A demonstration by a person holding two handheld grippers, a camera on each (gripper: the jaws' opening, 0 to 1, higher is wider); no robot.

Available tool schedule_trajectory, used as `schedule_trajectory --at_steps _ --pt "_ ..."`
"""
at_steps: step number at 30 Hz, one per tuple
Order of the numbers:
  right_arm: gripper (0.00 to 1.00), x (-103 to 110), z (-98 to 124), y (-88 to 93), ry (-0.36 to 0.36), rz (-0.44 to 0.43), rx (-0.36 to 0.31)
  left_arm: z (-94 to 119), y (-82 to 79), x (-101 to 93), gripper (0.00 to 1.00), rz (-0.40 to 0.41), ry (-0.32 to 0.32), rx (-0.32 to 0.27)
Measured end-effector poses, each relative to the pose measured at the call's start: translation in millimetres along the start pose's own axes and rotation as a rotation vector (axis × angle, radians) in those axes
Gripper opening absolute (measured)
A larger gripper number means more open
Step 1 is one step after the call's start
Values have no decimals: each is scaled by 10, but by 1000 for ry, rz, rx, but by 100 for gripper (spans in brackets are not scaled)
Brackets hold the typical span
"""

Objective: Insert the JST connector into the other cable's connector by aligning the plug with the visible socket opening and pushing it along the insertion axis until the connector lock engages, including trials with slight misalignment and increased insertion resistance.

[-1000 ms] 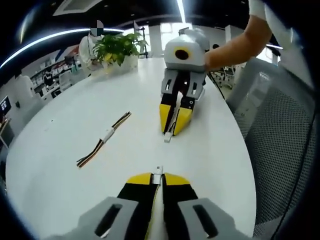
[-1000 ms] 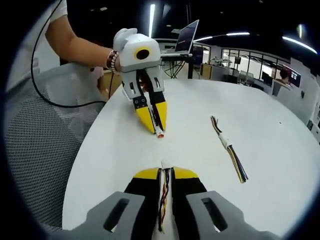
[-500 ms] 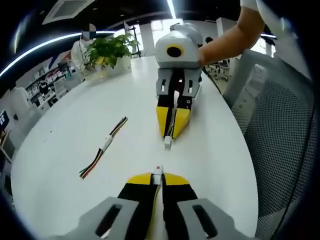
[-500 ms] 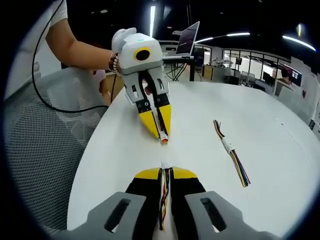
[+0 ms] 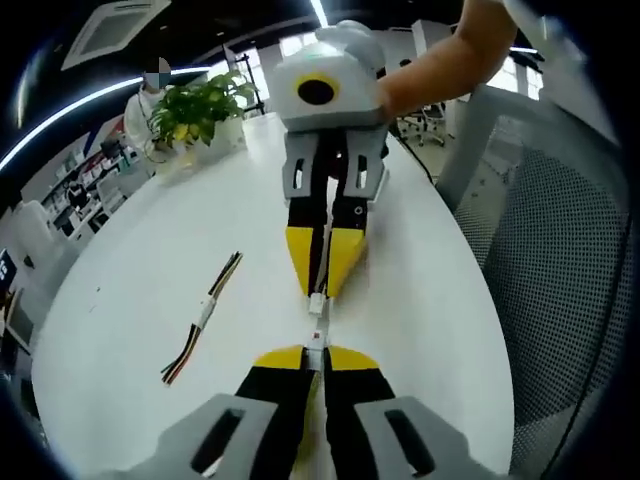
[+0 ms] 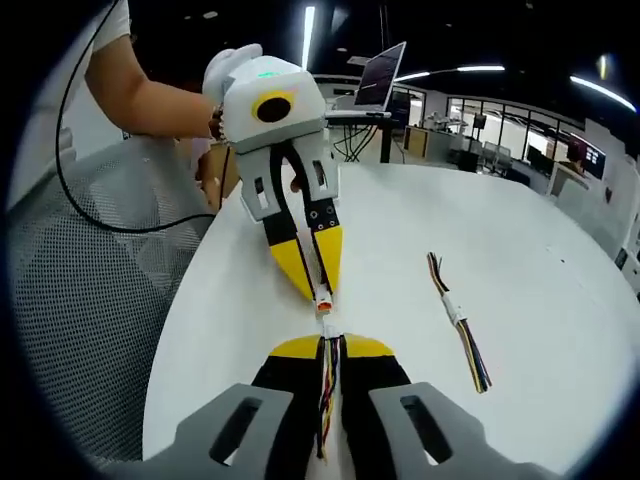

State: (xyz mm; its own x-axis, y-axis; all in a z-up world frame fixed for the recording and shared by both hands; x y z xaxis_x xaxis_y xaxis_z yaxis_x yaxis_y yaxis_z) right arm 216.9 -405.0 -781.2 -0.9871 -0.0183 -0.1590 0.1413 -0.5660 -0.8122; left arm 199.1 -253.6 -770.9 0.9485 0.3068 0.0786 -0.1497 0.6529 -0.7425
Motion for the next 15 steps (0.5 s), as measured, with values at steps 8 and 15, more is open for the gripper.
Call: schedule_trajectory --at_steps 8,15 --pt "3 -1 -46 -41 -19 9 20 -27 3 21 0 -14 -5 15" --pt "3 -5 -85 -35 -34 8 53 -51 -6 20 0 -45 -9 31"
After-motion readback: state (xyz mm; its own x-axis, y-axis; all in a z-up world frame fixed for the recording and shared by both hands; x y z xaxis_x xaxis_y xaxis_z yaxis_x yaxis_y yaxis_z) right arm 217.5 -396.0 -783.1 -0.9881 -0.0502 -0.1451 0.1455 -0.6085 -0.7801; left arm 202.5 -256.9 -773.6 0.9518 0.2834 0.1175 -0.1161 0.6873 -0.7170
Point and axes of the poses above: the point that each gripper's makers call its tool centre point, and the gripper's own axes: z roughly backward along the fingers, x roughly to its left, y roughly out of its underside, the point moved 9 cm from there along z, roughly backward along the fingers, and after that the axes turned 10 degrees about z, right-handed, at the moved point
